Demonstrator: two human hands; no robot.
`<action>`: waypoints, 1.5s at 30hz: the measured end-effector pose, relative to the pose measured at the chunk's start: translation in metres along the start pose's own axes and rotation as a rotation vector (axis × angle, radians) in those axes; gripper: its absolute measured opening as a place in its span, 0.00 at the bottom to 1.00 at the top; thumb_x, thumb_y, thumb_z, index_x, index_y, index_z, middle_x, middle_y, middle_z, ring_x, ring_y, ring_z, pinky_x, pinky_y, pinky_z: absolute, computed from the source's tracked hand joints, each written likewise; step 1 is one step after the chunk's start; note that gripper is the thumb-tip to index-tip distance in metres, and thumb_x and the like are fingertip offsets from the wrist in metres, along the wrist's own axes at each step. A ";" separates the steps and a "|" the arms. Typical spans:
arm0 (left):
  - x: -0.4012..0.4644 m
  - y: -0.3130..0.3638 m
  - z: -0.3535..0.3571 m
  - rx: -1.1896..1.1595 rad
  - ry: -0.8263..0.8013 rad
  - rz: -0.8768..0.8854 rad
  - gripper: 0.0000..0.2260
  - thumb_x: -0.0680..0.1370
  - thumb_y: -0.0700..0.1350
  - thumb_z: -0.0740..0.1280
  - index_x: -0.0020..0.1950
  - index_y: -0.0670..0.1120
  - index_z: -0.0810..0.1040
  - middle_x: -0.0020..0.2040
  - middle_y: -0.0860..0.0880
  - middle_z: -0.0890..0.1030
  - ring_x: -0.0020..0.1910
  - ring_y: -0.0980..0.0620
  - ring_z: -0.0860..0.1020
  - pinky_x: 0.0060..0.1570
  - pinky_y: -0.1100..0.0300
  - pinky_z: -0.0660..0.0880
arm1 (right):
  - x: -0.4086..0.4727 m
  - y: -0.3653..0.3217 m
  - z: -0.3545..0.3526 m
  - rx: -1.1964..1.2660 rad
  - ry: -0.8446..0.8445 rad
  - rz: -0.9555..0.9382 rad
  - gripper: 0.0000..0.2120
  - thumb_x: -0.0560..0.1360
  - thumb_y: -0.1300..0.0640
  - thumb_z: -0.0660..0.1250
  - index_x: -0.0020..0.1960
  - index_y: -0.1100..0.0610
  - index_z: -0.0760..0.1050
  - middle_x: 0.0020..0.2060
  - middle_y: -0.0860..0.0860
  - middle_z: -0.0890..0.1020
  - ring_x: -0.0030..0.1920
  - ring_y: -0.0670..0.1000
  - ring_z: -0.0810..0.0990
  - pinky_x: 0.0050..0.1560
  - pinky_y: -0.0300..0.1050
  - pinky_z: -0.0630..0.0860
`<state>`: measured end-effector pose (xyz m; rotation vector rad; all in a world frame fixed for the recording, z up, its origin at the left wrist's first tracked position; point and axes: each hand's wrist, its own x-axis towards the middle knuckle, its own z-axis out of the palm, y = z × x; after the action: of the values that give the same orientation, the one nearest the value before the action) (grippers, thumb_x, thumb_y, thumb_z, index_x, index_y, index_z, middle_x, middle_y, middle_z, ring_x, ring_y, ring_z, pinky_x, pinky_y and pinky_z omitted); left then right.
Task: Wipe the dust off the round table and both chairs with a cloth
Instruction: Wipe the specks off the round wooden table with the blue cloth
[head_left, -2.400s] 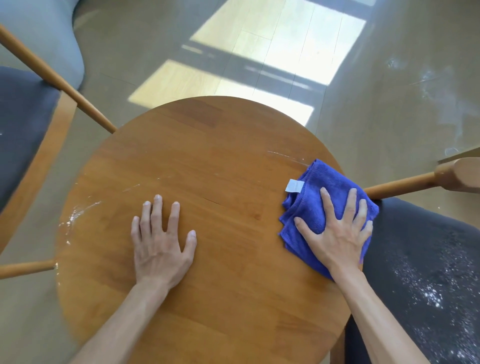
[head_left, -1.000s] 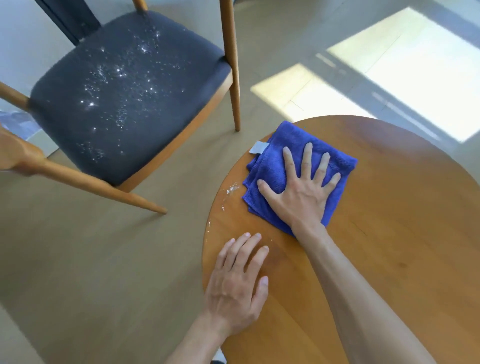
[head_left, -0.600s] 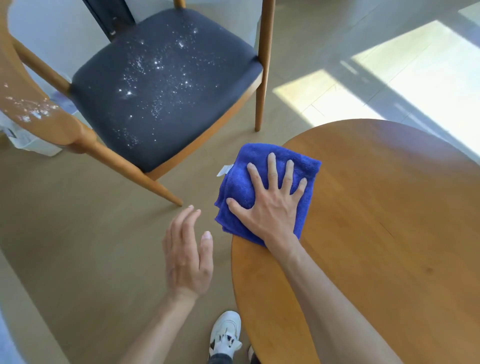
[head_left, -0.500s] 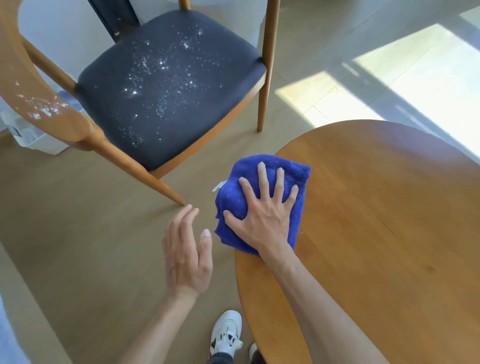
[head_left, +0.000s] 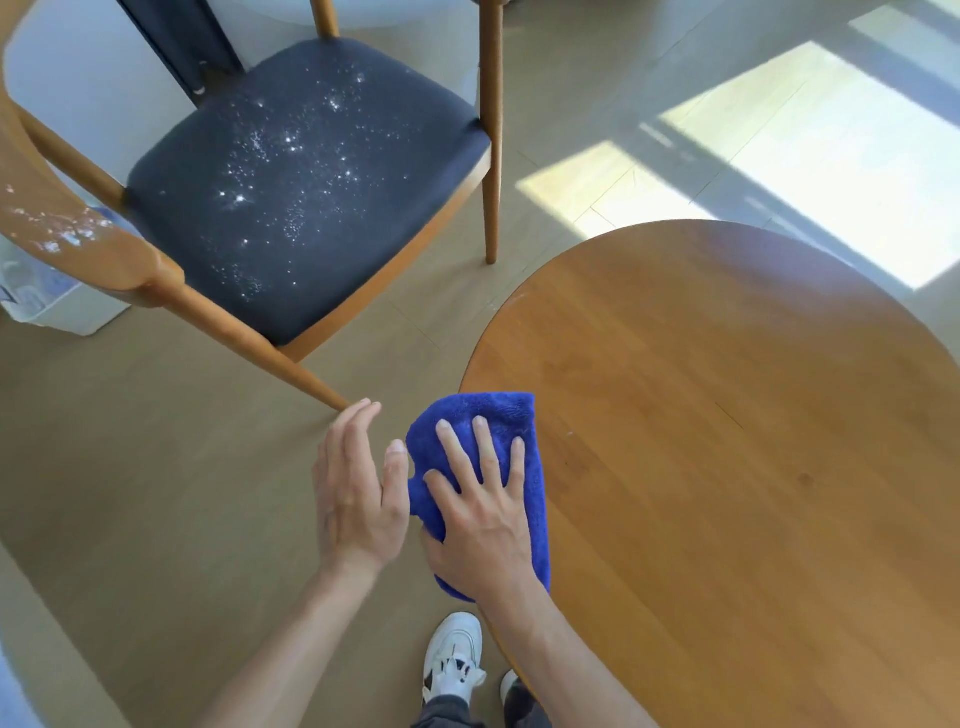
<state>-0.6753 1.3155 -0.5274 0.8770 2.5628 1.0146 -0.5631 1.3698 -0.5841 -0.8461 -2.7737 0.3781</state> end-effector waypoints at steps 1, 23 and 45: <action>0.000 0.002 0.002 -0.003 -0.007 0.002 0.23 0.77 0.51 0.54 0.66 0.39 0.71 0.66 0.43 0.73 0.66 0.44 0.71 0.65 0.44 0.67 | -0.007 0.001 0.000 0.005 -0.007 -0.014 0.11 0.68 0.51 0.66 0.49 0.53 0.78 0.73 0.52 0.68 0.76 0.61 0.57 0.69 0.71 0.56; -0.014 0.049 0.075 -0.097 -0.118 -0.273 0.21 0.82 0.51 0.54 0.74 0.48 0.62 0.73 0.48 0.66 0.65 0.52 0.69 0.61 0.58 0.64 | -0.099 0.186 -0.083 -0.177 0.146 0.537 0.24 0.72 0.48 0.60 0.66 0.53 0.76 0.72 0.55 0.69 0.73 0.61 0.64 0.71 0.67 0.58; 0.000 0.028 0.060 -0.476 -0.063 -0.595 0.21 0.75 0.57 0.52 0.66 0.54 0.70 0.61 0.50 0.79 0.60 0.49 0.76 0.63 0.46 0.72 | -0.176 0.110 -0.058 -0.376 0.192 0.862 0.26 0.76 0.44 0.56 0.68 0.56 0.74 0.72 0.59 0.67 0.72 0.65 0.65 0.66 0.70 0.60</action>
<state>-0.6371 1.3636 -0.5514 0.0155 2.1583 1.2712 -0.3479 1.3683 -0.5861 -2.0291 -2.1869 -0.1151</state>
